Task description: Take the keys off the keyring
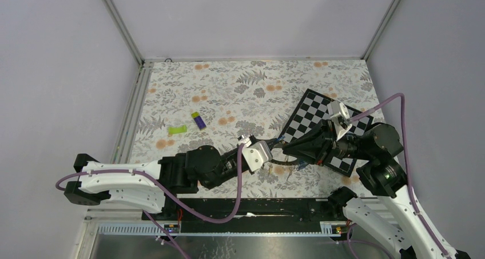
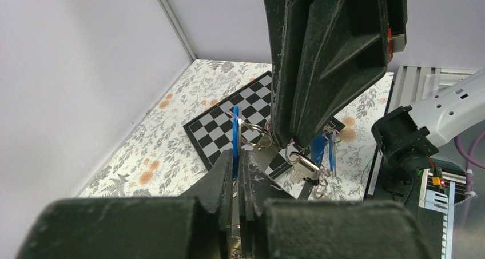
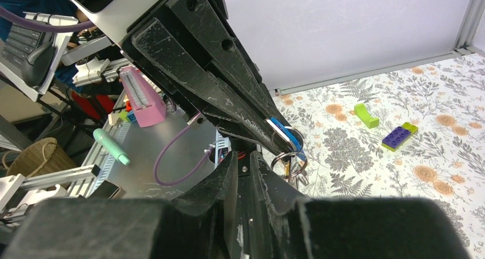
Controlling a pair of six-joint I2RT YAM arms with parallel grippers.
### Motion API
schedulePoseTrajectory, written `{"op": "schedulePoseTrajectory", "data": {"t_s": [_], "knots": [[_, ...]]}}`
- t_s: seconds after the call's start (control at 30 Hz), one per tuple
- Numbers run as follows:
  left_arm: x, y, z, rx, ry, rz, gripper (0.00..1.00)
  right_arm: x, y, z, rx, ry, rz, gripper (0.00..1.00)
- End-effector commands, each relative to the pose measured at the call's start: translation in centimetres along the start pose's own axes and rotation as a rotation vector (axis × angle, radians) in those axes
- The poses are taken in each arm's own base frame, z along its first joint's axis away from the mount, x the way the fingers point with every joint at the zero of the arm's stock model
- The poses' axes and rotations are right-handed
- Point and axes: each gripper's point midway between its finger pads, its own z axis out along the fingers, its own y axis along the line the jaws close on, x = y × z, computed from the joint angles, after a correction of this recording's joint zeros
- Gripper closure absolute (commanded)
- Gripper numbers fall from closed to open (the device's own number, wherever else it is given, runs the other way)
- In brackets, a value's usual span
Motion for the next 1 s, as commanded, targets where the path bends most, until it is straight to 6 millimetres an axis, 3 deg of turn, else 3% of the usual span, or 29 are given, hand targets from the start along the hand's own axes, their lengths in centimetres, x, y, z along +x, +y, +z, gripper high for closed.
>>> {"op": "schedulePoseTrajectory", "data": {"t_s": [0.0,0.4,0.73,0.97], "knots": [[-4.5,1.5,-0.3,-0.036,-0.121,-0.073,1.0,-0.8,0.8,0.1,-0.036,-0.028,-0.029,0.8],[-4.9,1.9,-0.4,-0.054,-0.132,-0.089,1.0,0.3,0.3,0.2,-0.042,-0.003,0.004,0.81],[-4.8,1.6,-0.3,-0.041,-0.131,-0.09,1.0,0.1,0.1,0.4,-0.036,-0.017,-0.003,1.0],[-4.7,1.3,-0.4,-0.029,-0.133,-0.097,1.0,-0.2,0.2,0.3,-0.033,-0.029,-0.016,1.0]]}}
